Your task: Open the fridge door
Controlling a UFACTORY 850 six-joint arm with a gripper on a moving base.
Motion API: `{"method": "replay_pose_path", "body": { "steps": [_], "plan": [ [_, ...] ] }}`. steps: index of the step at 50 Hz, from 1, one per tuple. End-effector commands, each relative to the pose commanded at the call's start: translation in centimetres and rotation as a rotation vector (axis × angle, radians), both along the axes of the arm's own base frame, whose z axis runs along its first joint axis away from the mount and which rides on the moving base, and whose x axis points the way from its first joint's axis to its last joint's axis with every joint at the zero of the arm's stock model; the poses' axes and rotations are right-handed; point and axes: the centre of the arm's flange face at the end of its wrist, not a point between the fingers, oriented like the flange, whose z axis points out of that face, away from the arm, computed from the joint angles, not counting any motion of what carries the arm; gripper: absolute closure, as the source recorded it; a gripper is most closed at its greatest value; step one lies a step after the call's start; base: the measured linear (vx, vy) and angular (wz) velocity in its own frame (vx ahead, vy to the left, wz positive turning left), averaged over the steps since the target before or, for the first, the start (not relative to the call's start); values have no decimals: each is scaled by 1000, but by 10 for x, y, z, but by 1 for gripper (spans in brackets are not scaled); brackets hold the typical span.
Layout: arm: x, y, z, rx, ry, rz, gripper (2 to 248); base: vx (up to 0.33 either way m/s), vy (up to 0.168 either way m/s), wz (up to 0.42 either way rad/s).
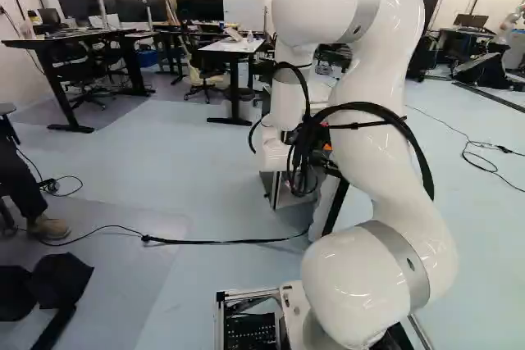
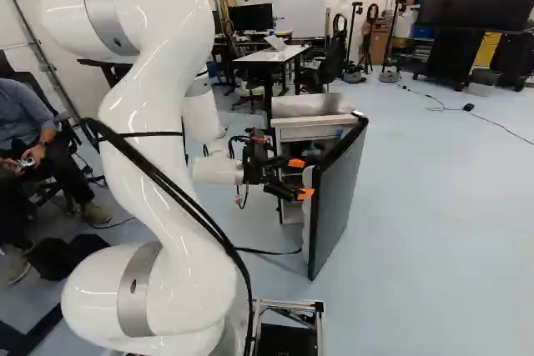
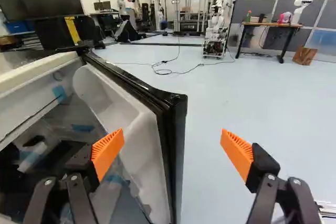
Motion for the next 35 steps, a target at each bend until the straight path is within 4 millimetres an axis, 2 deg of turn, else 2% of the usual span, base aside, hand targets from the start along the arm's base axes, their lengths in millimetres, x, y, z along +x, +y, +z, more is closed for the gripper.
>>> {"method": "replay_pose_path", "body": {
  "steps": [12, 35],
  "plan": [
    [2, -2, 2, -16, -9, -26, 3, 0, 0, 0],
    [28, -22, 2, -10, -50, -90, 3, 0, 0, 0]
  ]
}}
